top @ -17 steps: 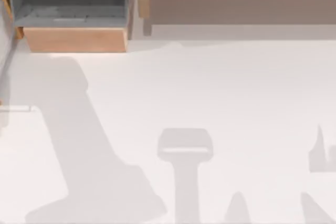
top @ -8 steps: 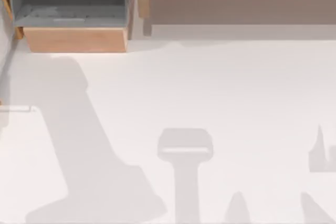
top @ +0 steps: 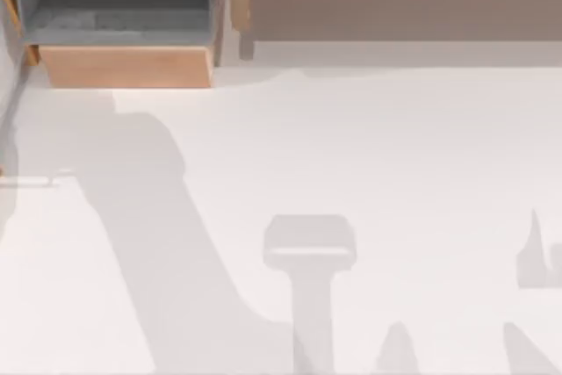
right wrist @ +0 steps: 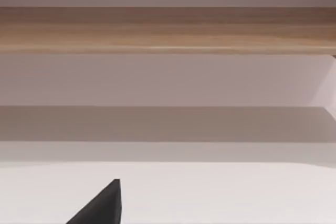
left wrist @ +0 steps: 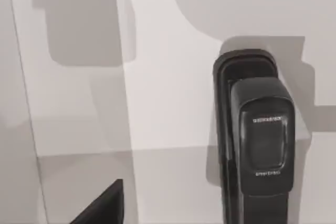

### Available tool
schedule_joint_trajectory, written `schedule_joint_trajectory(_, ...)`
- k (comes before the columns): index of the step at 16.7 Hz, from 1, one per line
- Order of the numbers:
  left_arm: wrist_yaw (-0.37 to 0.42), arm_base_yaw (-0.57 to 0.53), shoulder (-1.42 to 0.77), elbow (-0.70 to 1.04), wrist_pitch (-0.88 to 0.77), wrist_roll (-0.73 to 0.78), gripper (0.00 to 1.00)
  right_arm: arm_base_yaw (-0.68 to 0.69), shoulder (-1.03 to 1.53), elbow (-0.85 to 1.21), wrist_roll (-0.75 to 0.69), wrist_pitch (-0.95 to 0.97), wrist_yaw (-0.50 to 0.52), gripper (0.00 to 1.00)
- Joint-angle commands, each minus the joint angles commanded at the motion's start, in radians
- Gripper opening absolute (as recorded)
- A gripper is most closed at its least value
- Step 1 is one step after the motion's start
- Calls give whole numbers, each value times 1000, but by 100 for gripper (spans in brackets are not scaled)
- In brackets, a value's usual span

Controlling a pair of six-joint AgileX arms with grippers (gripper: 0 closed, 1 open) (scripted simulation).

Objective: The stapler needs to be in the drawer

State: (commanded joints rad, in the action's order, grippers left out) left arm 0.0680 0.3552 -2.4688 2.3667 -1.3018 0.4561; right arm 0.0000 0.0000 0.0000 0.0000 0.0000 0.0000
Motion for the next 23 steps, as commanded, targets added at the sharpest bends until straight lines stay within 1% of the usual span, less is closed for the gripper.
schedule_joint_trajectory(4, 75, 72, 186, -189, 244, 151, 100, 0, 0, 0, 0, 0, 0, 100)
schedule_joint_trajectory(8, 148, 203, 349, -439, 594, 338, 100, 0, 0, 0, 0, 0, 0, 100)
schedule_joint_trajectory(13, 241, 379, 487, -812, 1122, 589, 100, 0, 0, 0, 0, 0, 0, 100)
schedule_joint_trajectory(16, 305, 459, 525, -1050, 1461, 733, 100, 0, 0, 0, 0, 0, 0, 100)
schedule_joint_trajectory(20, 402, 511, 532, -1360, 1905, 900, 100, 0, 0, 0, 0, 0, 0, 100)
schedule_joint_trajectory(23, 482, 508, 520, -1565, 2214, 996, 100, 0, 0, 0, 0, 0, 0, 100)
